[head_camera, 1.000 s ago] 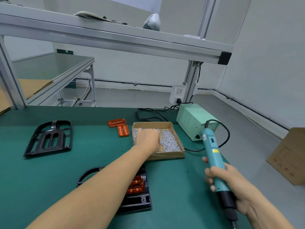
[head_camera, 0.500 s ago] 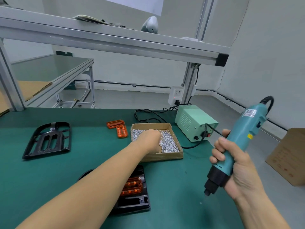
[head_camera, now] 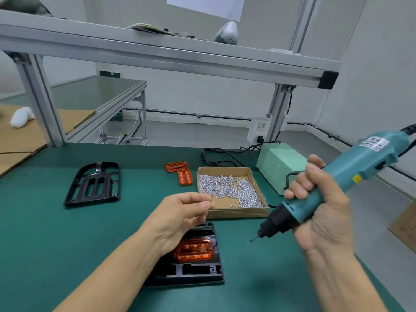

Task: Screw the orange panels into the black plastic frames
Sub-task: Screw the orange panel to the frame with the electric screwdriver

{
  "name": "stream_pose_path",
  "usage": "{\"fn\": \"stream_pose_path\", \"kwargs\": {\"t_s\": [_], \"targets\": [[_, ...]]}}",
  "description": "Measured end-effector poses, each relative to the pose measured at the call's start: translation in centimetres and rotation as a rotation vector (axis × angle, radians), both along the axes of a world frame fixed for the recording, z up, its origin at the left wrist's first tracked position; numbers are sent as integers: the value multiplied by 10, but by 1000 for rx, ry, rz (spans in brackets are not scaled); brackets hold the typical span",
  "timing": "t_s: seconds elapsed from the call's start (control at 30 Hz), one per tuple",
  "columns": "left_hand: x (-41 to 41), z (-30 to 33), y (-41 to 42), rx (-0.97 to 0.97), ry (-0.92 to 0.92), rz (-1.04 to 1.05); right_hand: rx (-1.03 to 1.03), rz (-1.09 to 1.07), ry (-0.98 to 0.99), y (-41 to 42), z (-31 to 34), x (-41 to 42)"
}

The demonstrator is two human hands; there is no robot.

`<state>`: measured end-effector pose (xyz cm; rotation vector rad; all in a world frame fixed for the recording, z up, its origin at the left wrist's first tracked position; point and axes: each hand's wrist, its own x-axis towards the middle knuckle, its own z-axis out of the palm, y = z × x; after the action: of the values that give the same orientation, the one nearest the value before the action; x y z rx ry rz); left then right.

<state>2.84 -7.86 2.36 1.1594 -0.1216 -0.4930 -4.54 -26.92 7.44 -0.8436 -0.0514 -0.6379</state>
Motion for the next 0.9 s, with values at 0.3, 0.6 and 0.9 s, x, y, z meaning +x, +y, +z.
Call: {"fn": "stream_pose_path", "kwargs": {"t_s": [0.3, 0.6, 0.9], "targets": [[-30, 1, 8, -184, 99, 67, 106, -20, -205, 49, 18, 19], [-36, 2, 8, -216, 141, 102, 83, -57, -215, 60, 18, 20], [-38, 1, 8, -205, 144, 109, 85, -72, -217, 64, 19, 21]]}}
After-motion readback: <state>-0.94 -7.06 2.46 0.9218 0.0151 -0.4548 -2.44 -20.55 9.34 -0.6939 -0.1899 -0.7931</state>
